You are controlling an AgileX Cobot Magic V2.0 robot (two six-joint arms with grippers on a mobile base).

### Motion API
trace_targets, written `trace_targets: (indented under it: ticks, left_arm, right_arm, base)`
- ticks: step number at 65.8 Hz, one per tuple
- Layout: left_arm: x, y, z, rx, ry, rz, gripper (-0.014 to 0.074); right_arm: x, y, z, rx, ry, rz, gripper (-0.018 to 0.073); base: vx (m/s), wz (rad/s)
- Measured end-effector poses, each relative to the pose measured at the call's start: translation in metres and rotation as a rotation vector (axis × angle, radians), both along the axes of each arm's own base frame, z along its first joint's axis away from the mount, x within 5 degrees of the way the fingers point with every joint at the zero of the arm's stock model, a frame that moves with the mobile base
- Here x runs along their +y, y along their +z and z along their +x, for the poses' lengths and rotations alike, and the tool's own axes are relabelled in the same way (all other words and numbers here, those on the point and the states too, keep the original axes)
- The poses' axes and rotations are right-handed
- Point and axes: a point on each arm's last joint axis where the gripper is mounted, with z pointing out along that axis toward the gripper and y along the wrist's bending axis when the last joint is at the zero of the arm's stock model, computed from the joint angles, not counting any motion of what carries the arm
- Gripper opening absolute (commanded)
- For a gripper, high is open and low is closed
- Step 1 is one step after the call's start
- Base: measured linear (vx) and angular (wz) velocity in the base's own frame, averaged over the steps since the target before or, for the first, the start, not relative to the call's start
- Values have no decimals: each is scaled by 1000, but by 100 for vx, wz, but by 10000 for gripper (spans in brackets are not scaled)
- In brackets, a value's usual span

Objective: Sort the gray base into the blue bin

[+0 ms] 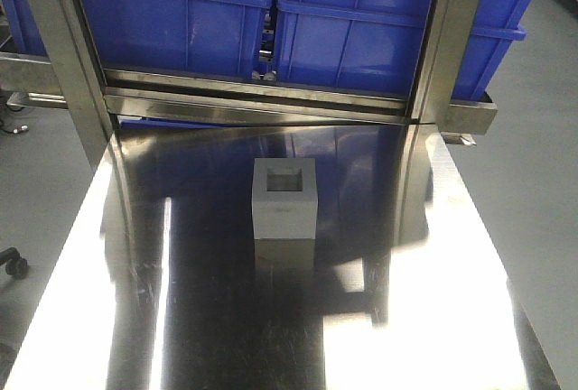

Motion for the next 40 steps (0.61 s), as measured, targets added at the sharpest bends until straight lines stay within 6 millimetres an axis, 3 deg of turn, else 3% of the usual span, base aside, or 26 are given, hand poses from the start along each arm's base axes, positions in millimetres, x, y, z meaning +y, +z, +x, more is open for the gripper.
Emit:
trace_targets:
  ticks: [26, 33, 40]
  left_arm:
    - [-1, 14, 0, -134, -12, 3, -6]
    - [-1, 42, -5, -227, -14, -9, -6]
    - [-1, 86, -8, -261, -10, -13, -6]
  right_arm:
    - [0, 0, 0, 0, 0, 0, -5]
    - [0, 0, 0, 0, 0, 0, -5]
    - [0, 0, 0, 0, 0, 0, -5]
  base:
    - [0, 0]
    - [0, -1]
    - [0, 0]
